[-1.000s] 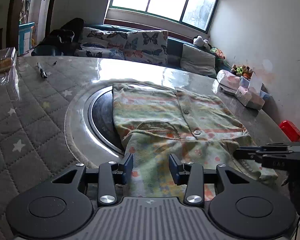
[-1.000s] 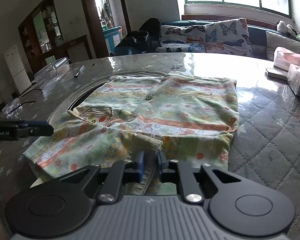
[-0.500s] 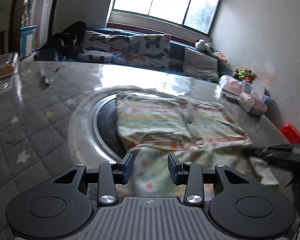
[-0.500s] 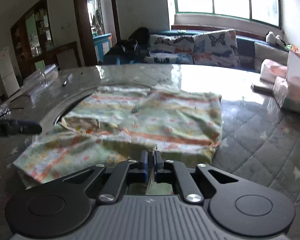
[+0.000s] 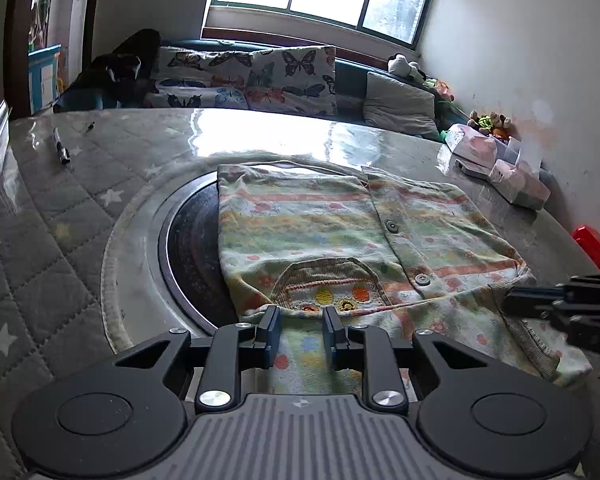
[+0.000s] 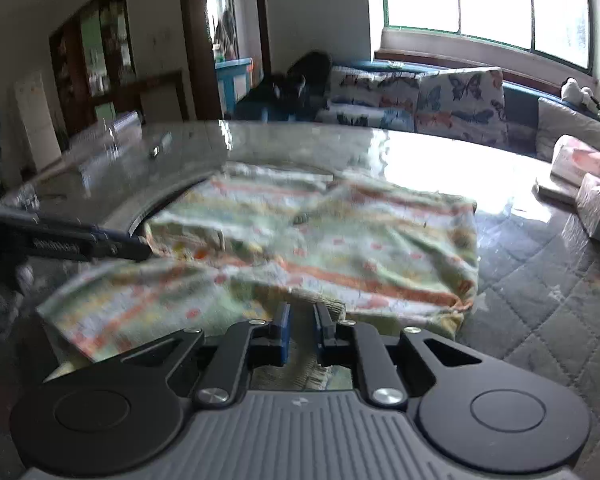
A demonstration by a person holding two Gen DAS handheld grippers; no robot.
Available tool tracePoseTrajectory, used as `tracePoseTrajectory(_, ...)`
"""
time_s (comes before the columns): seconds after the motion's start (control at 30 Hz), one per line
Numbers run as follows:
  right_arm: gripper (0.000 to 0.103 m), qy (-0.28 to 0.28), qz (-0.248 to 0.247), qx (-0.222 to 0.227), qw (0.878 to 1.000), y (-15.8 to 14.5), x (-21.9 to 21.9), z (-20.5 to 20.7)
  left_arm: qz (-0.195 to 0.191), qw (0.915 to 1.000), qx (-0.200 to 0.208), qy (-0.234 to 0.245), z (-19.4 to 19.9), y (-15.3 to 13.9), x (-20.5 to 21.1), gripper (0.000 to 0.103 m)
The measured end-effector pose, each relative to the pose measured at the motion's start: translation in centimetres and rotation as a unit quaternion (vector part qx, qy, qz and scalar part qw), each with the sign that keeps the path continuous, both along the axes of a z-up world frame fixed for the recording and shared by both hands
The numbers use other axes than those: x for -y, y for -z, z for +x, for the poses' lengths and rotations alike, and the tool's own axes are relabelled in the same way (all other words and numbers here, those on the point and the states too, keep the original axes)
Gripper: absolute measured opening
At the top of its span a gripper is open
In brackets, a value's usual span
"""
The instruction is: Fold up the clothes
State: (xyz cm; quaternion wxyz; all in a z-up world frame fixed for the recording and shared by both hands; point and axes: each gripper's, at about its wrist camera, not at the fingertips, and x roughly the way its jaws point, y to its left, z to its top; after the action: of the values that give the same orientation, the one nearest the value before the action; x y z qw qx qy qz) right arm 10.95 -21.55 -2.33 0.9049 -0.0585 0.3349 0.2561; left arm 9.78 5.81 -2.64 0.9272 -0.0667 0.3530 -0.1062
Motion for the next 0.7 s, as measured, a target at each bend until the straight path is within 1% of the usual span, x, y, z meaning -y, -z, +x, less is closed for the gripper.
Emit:
tracePoseTrajectory(0.07,0.013,-0.004,-0.004,0.001,1.0,-0.2,0.1,-0.2,0.003,1.0,0.004,-0.001,-0.4,-0.4,0.1,0.025)
tracePoseTrajectory(0.13,0.023,-0.011,-0.008,0.009,1.0,-0.7,0.3,-0.8,-0.001,0.9999,0.012,0.007,-1.1,-1.1,0.4,0.025)
tracePoseTrajectory(0.23,0.023,-0.024,-0.016,0.009,1.0,-0.9,0.5,-1.9,-0.011,0.9989,0.027,0.035,-2.6,-2.3,1.6,0.025)
tracePoseTrajectory(0.3,0.023,-0.033,-0.025,0.004,0.999,-0.6,0.5,-2.5,-0.013,0.9976,0.033,0.059,-3.6,-2.6,2.7,0.026)
tracePoseTrajectory(0.43,0.023,-0.035,-0.04,0.004,0.999,-0.1,0.7,-3.6,0.005,0.9951,0.026,0.095,-5.2,-1.8,4.9,0.027)
tracePoseTrajectory(0.5,0.023,-0.037,-0.038,0.005,0.999,-0.4,0.9,-4.1,0.018,0.9942,0.025,0.103,-5.8,-1.4,5.5,0.027)
tracePoseTrajectory(0.6,0.023,-0.043,-0.043,-0.001,0.998,-0.3,1.1,-4.4,0.023,0.9939,0.016,0.106,-6.3,-0.7,5.8,0.027)
tracePoseTrajectory(0.7,0.024,-0.041,-0.043,-0.001,0.998,-0.1,1.3,-4.6,0.022,0.9944,0.015,0.103,-6.9,-0.9,5.8,0.027)
